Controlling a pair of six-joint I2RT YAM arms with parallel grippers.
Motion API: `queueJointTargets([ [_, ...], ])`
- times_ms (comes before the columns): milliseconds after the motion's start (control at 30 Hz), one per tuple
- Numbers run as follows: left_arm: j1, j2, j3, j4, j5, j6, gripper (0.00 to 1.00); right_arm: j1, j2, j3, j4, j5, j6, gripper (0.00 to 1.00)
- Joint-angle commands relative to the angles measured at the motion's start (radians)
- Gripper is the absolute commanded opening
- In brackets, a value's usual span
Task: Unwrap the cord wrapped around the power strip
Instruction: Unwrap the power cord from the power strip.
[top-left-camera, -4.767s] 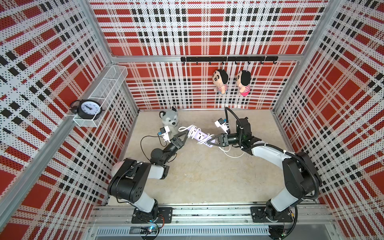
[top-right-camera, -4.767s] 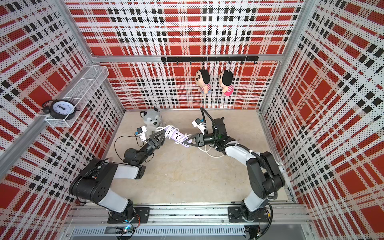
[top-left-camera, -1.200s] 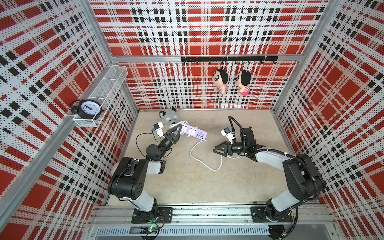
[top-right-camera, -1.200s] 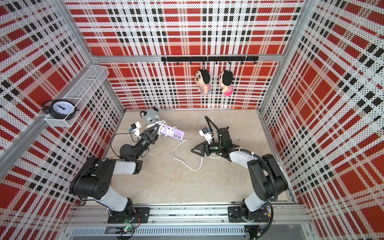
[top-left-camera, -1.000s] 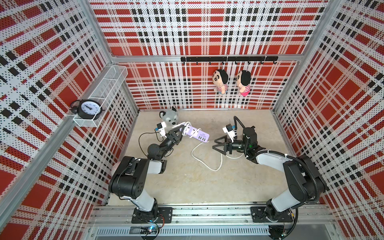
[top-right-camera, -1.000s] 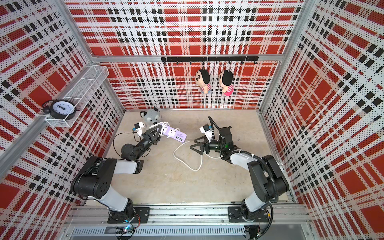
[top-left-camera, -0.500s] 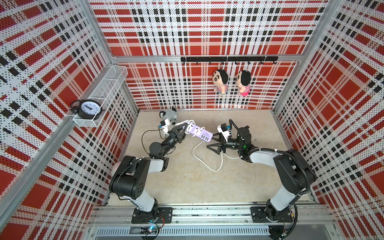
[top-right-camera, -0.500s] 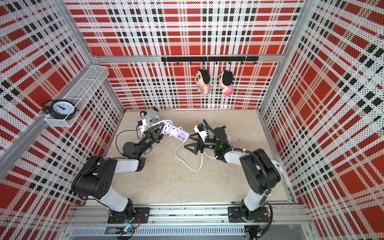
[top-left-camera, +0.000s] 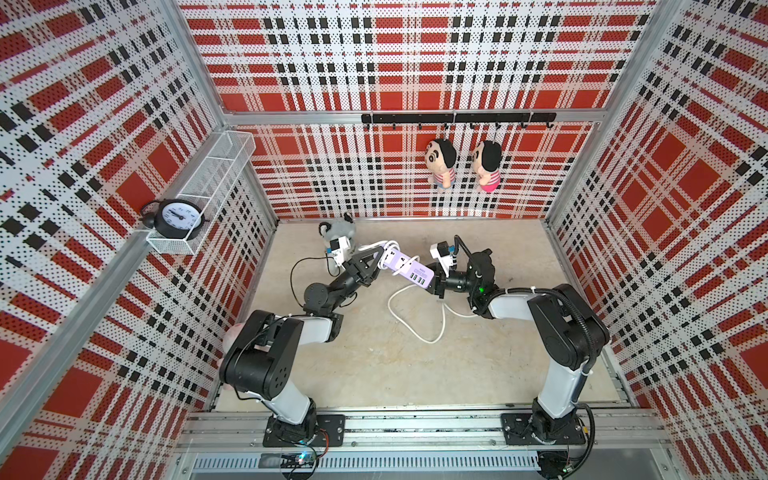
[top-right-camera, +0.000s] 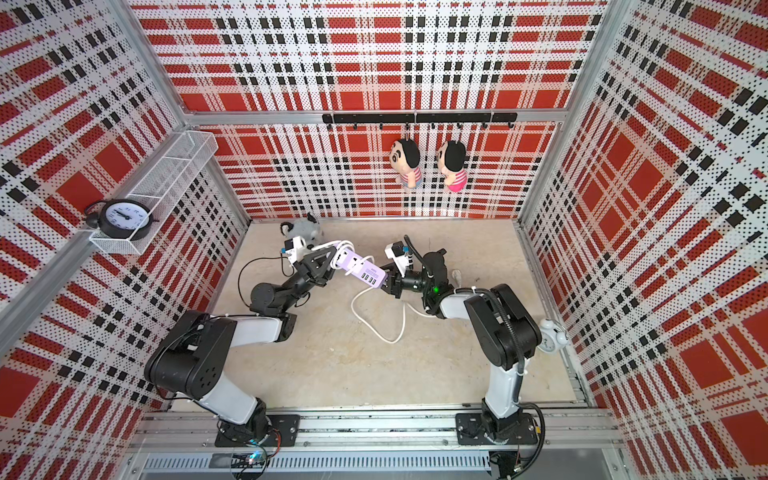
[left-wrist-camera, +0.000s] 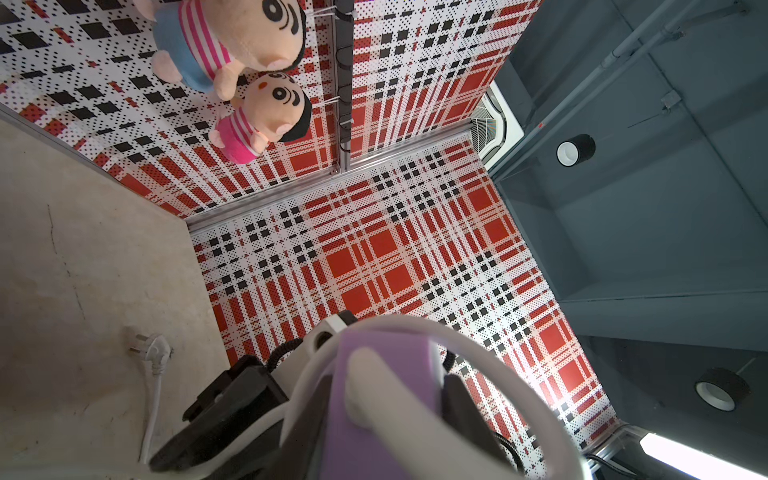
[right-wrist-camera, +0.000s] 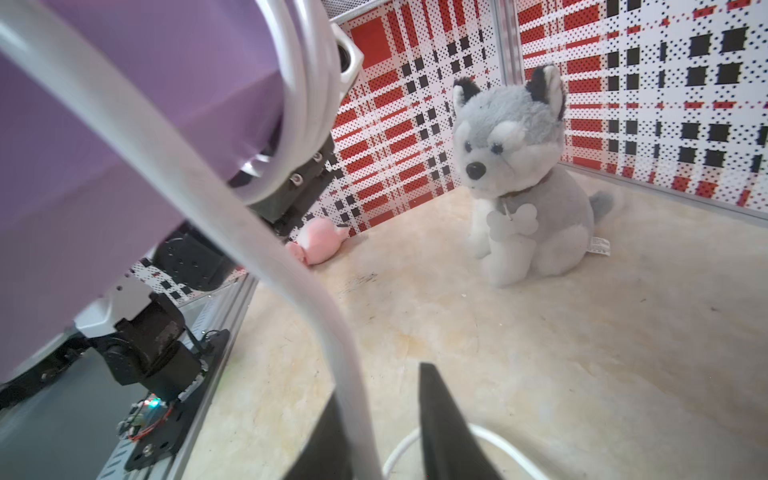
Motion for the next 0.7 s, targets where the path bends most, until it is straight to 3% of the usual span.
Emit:
queueJointTargets([
  [0,0.033,-0.001,-0.012,0.205,0.006,-0.004,0.00,-0.016,-0.024,-0.025,0.041,-0.019,0.033,0.00],
  [233,0.131,-0.005,-0.076,0.179,0.033,0.072,0.00,-0.145,-0.129,-0.082,0.021,-0.063,0.106,0.00],
  [467,0.140,0.014,-0.058,0.006,-0.073,0.286,0.00,-0.097,-0.369,-0.088,-0.474,-0.025,-0.190,0.00],
  [567,0.137,0.068,-0.022,0.068,-0.139,0.262,0.00,-0.055,-0.413,-0.086,-0.662,0.020,-0.291,0.00],
  [667,0.134,0.147,0.036,0.210,-0.168,0.156,0.00,-0.047,-0.382,-0.115,-0.682,0.055,-0.281,0.00],
])
